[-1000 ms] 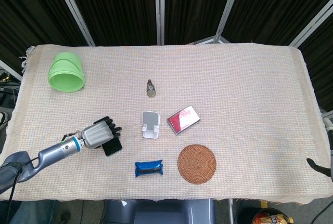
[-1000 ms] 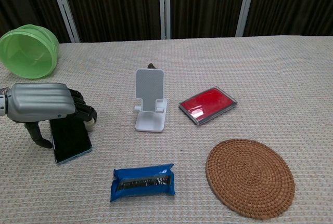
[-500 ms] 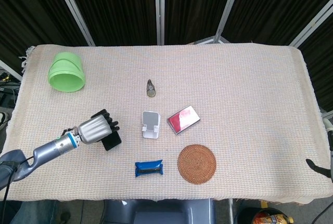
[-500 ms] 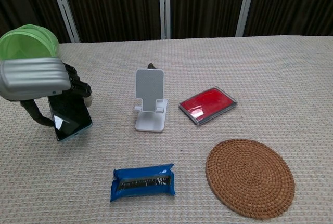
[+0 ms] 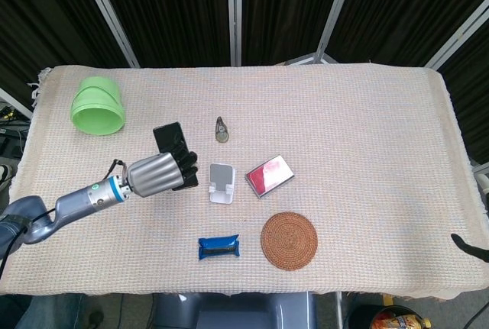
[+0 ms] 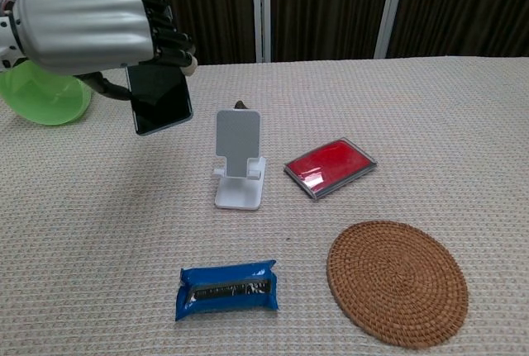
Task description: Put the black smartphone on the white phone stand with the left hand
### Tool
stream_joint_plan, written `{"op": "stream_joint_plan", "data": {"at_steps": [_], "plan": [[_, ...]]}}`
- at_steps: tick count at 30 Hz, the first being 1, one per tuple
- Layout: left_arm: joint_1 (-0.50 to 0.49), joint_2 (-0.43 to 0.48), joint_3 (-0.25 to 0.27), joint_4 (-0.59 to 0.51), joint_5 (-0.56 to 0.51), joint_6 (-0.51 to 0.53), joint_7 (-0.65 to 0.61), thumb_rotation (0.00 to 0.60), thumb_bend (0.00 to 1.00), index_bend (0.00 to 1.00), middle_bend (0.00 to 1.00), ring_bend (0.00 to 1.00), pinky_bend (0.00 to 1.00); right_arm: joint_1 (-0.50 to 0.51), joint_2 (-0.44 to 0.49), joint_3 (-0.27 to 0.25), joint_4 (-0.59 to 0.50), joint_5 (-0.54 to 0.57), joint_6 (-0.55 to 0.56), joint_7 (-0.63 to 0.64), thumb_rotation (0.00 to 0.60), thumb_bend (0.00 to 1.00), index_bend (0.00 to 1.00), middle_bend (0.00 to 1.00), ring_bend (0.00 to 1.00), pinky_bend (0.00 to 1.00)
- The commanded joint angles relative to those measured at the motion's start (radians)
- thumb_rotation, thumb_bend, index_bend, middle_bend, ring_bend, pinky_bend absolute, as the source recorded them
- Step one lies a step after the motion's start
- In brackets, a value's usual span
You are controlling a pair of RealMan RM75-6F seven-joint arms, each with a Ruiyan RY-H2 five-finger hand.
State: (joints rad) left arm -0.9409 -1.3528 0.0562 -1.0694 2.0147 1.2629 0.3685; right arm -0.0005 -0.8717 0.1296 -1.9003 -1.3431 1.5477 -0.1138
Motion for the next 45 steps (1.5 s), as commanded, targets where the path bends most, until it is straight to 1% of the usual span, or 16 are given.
{"op": "stream_joint_plan", "data": {"at_steps": [1,4,9,11,15,19,29,34,45], "plan": [[-0.082,0.019,-0.036,-0.077,0.046,-0.104,0.148,0.600,0.08,0.57,0.40,0.46,0.39,-0.001,0.005,0.001,0.004,0.002,-0.003,0.014,0.600,0.00,0.00,0.00,0.00,0.00],[-0.107,-0.008,-0.046,-0.086,0.050,-0.161,0.220,0.600,0.08,0.57,0.40,0.46,0.38,-0.001,0.010,0.001,0.008,0.005,-0.008,0.029,0.600,0.00,0.00,0.00,0.00,0.00],[-0.132,-0.074,-0.046,-0.058,0.067,-0.208,0.301,0.600,0.08,0.57,0.40,0.46,0.36,-0.005,0.017,0.000,0.015,0.008,-0.010,0.053,0.600,0.00,0.00,0.00,0.00,0.00],[-0.137,-0.088,-0.043,-0.046,0.073,-0.216,0.315,0.600,0.09,0.57,0.40,0.46,0.36,-0.006,0.018,-0.001,0.017,0.008,-0.011,0.058,0.600,0.00,0.00,0.00,0.00,0.00],[-0.153,-0.117,-0.027,-0.023,0.089,-0.246,0.335,0.600,0.14,0.57,0.40,0.46,0.36,-0.011,0.022,-0.001,0.019,0.011,-0.006,0.069,0.600,0.00,0.00,0.00,0.00,0.00],[-0.168,-0.140,-0.013,0.013,0.099,-0.266,0.344,0.600,0.14,0.57,0.40,0.46,0.35,-0.017,0.026,-0.002,0.023,0.009,0.000,0.079,0.600,0.00,0.00,0.00,0.00,0.00],[-0.157,-0.208,-0.018,0.101,0.086,-0.227,0.374,0.600,0.14,0.58,0.41,0.46,0.35,-0.013,0.028,-0.002,0.027,0.017,-0.013,0.086,0.600,0.00,0.00,0.00,0.00,0.00],[-0.145,-0.264,-0.028,0.141,0.072,-0.211,0.431,0.600,0.14,0.58,0.41,0.46,0.34,-0.013,0.031,0.000,0.029,0.022,-0.017,0.096,0.600,0.00,0.00,0.00,0.00,0.00],[-0.133,-0.276,-0.012,0.131,0.052,-0.204,0.464,0.600,0.14,0.58,0.41,0.46,0.34,-0.016,0.039,-0.003,0.029,0.008,-0.015,0.115,0.600,0.00,0.00,0.00,0.00,0.00]]}}
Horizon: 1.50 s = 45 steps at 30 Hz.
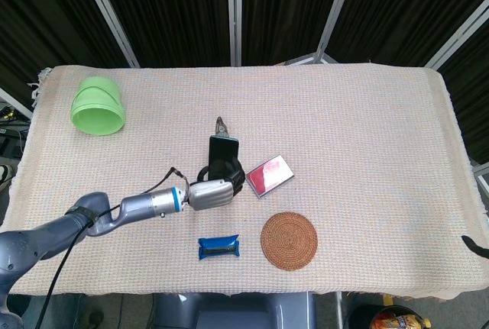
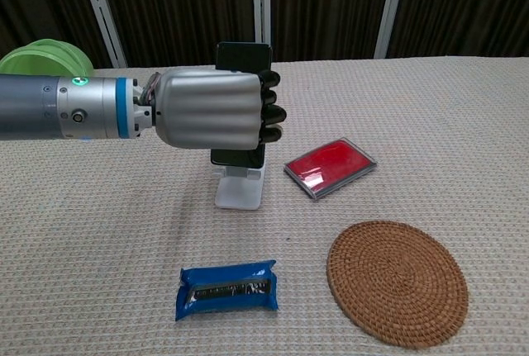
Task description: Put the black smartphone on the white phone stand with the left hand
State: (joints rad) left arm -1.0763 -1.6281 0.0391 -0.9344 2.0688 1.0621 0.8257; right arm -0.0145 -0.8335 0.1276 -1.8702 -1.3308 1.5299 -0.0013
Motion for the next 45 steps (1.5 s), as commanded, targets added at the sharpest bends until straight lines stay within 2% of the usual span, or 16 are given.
{"op": "stream_joint_plan", "data": {"at_steps": [1,11,29,32,34,36,37,40,45], "plan": [[0.004,-0.001,0.006,-0.006,-0.004,-0.003,0.009,0.600,0.14,0.58,0.41,0.46,0.34,-0.003,0.002,-0.002,-0.002,-0.006,0.004,0.003,0.600,0.00,0.00,0.00,0.00,0.00],[0.008,0.000,0.017,-0.010,-0.014,-0.010,0.035,0.600,0.14,0.57,0.41,0.46,0.34,-0.007,0.007,-0.005,-0.001,-0.017,0.011,0.016,0.600,0.00,0.00,0.00,0.00,0.00],[0.014,-0.023,0.018,-0.016,-0.038,-0.022,0.057,0.600,0.11,0.49,0.37,0.45,0.34,-0.008,0.013,-0.008,-0.005,-0.018,0.006,0.022,0.600,0.00,0.00,0.00,0.00,0.00],[0.015,-0.026,0.020,-0.022,-0.043,-0.027,0.060,0.600,0.02,0.39,0.26,0.34,0.31,-0.008,0.014,-0.008,-0.003,-0.017,0.006,0.027,0.600,0.00,0.00,0.00,0.00,0.00],[0.018,-0.023,0.015,-0.029,-0.054,-0.037,0.072,0.600,0.00,0.24,0.10,0.17,0.25,-0.007,0.014,-0.008,-0.002,-0.017,0.004,0.029,0.600,0.00,0.00,0.00,0.00,0.00],[0.022,-0.017,0.010,-0.041,-0.064,-0.047,0.088,0.600,0.00,0.12,0.01,0.05,0.20,-0.008,0.015,-0.008,-0.002,-0.019,0.004,0.032,0.600,0.00,0.00,0.00,0.00,0.00],[0.023,-0.014,0.008,-0.047,-0.068,-0.051,0.094,0.600,0.00,0.07,0.00,0.02,0.17,-0.008,0.016,-0.008,-0.002,-0.020,0.004,0.033,0.600,0.00,0.00,0.00,0.00,0.00],[0.029,0.003,-0.001,-0.075,-0.081,-0.052,0.114,0.600,0.00,0.00,0.00,0.00,0.11,-0.009,0.018,-0.009,-0.003,-0.023,0.006,0.037,0.600,0.00,0.00,0.00,0.00,0.00],[0.081,0.041,-0.041,-0.147,-0.131,0.033,0.098,0.600,0.00,0.00,0.00,0.00,0.02,-0.015,0.026,-0.015,-0.008,-0.037,0.012,0.052,0.600,0.00,0.00,0.00,0.00,0.00]]}}
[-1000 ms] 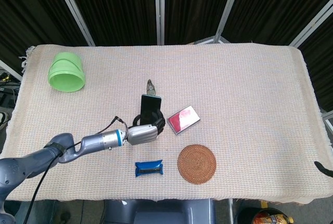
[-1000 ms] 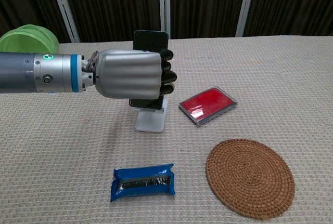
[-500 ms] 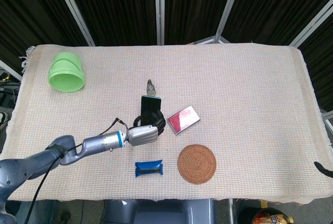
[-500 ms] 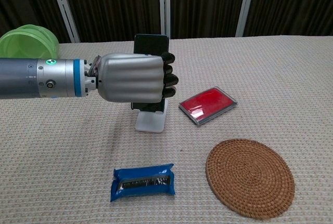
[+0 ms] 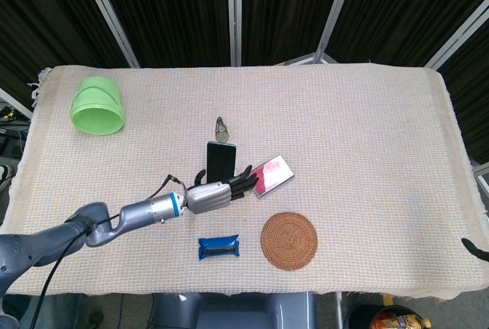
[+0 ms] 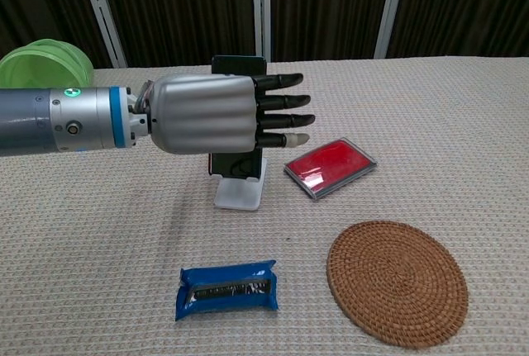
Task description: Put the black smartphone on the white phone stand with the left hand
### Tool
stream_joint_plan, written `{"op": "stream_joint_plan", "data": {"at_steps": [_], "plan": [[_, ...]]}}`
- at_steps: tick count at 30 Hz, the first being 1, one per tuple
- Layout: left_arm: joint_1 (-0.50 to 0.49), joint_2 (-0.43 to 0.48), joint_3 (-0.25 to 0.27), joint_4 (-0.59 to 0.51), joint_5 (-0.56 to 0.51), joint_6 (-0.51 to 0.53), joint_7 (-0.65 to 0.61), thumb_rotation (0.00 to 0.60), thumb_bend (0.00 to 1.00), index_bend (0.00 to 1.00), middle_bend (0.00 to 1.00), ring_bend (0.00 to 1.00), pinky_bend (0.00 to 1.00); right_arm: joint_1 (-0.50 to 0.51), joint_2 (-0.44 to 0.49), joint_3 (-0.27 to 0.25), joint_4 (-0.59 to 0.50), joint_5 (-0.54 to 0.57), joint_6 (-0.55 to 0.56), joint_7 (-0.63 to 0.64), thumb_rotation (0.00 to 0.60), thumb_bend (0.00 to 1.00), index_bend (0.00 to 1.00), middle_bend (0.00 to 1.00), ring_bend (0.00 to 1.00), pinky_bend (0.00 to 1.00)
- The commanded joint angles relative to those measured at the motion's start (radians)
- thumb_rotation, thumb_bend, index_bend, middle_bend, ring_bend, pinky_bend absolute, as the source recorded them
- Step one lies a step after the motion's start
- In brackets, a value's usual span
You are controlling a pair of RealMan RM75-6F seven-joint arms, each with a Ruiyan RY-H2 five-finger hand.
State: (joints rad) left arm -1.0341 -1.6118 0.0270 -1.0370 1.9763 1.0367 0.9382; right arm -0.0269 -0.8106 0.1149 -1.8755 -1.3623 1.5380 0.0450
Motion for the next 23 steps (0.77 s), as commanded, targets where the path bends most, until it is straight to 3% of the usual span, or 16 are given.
{"op": "stream_joint_plan", "data": {"at_steps": [1,6,11,16,23], "plan": [[0.054,0.037,-0.039,-0.059,-0.052,0.085,-0.019,0.600,0.00,0.00,0.00,0.00,0.01,-0.005,0.006,-0.003,-0.006,-0.012,0.008,0.011,0.600,0.00,0.00,0.00,0.00,0.00],[0.175,0.111,-0.112,-0.185,-0.192,0.213,-0.064,0.600,0.00,0.00,0.00,0.00,0.00,-0.014,0.014,-0.012,-0.005,-0.046,0.025,0.035,0.600,0.00,0.00,0.00,0.00,0.00],[0.378,0.199,-0.156,-0.435,-0.415,0.355,-0.146,0.600,0.00,0.00,0.00,0.00,0.00,-0.013,0.017,-0.016,0.006,-0.065,0.024,0.051,0.600,0.00,0.00,0.00,0.00,0.00],[0.549,0.280,-0.121,-0.590,-0.512,0.485,-0.268,0.600,0.00,0.00,0.00,0.00,0.00,-0.007,0.009,-0.017,0.011,-0.079,0.023,0.048,0.600,0.00,0.00,0.00,0.00,0.00],[0.732,0.399,-0.033,-0.760,-0.577,0.572,-0.386,0.600,0.00,0.00,0.00,0.00,0.00,-0.009,0.004,-0.020,0.009,-0.081,0.026,0.040,0.600,0.00,0.00,0.00,0.00,0.00]]}}
